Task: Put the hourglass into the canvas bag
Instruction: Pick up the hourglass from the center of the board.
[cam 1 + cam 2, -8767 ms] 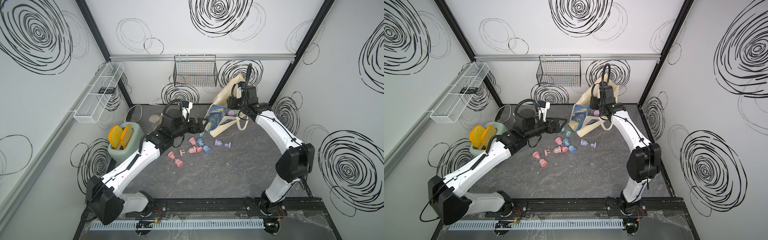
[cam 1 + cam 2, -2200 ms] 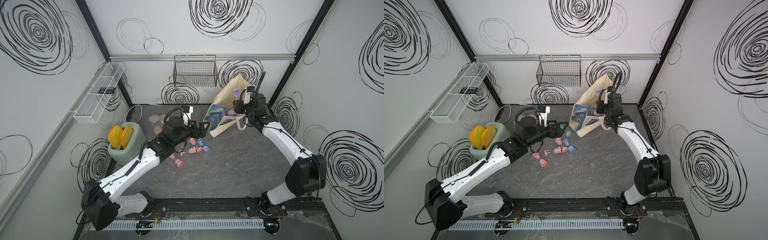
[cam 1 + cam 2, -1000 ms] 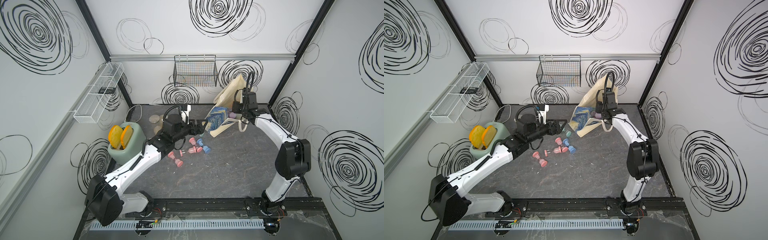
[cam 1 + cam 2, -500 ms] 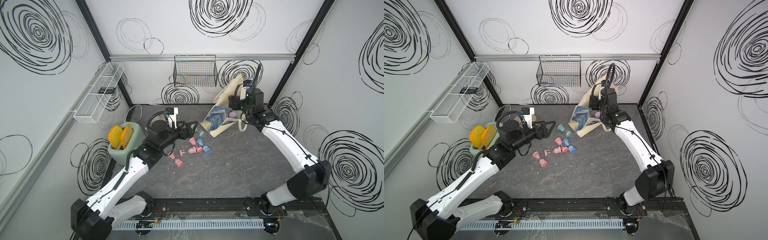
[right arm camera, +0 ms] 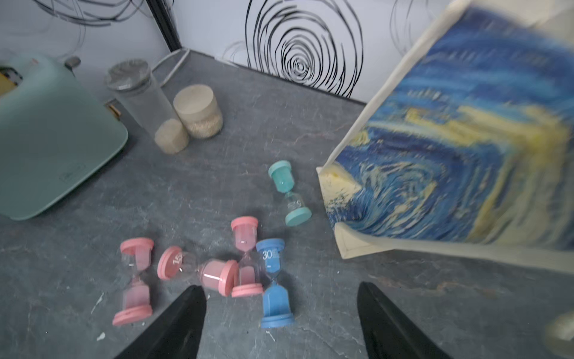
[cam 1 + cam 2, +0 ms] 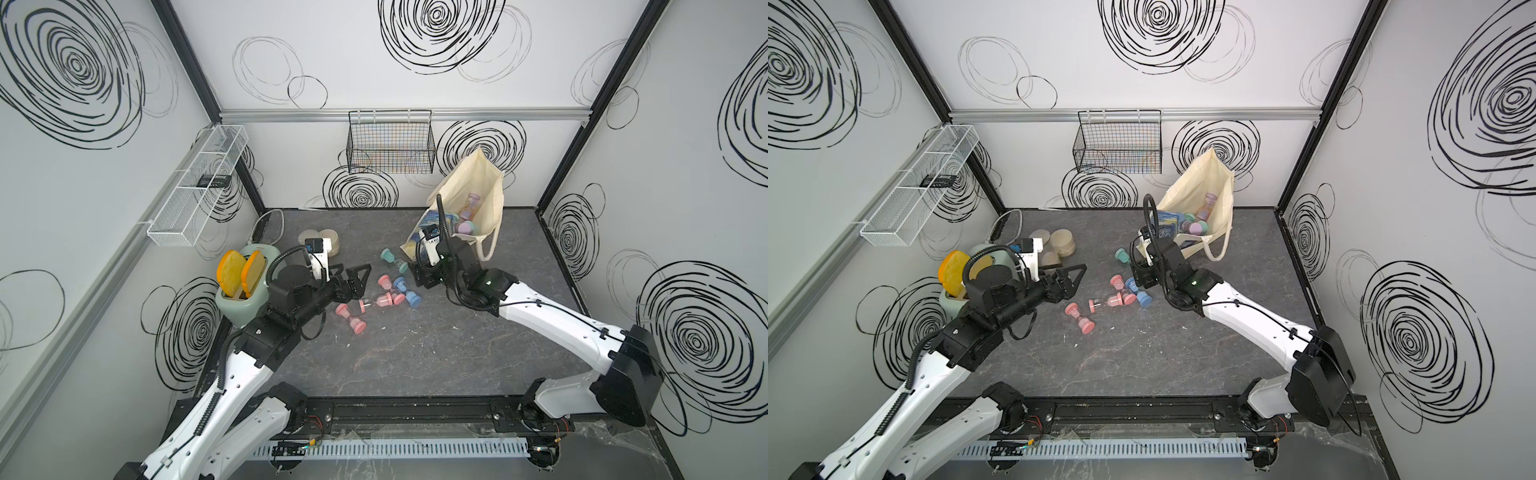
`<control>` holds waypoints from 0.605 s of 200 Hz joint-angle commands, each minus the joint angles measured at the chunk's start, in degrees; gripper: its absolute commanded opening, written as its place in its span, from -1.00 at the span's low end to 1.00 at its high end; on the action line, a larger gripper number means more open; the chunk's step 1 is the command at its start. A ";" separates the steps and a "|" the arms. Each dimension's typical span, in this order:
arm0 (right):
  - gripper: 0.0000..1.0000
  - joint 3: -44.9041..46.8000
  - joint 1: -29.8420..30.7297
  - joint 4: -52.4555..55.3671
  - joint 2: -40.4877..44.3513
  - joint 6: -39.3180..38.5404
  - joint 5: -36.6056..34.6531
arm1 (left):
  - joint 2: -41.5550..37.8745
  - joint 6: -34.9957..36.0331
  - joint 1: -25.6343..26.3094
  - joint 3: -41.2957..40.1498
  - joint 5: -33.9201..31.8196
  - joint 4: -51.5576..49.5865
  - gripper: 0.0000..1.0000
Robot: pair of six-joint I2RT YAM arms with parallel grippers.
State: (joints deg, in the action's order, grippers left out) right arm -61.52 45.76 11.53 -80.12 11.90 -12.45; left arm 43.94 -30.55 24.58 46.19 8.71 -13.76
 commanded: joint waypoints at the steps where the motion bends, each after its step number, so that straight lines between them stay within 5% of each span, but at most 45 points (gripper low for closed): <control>1: 0.62 5.07 0.12 -4.87 -1.23 1.86 1.69 | -0.92 0.09 -0.60 -1.26 -0.33 -0.63 0.92; 121: 0.60 9.61 -3.57 -11.32 -17.01 3.55 9.27 | 2.54 -0.85 -0.54 -2.34 3.57 2.77 0.92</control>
State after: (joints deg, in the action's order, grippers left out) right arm -52.10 42.72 4.16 -96.05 14.98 -6.28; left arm 46.02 -30.65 24.32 44.34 11.29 -14.81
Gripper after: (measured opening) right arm 0.801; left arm 0.959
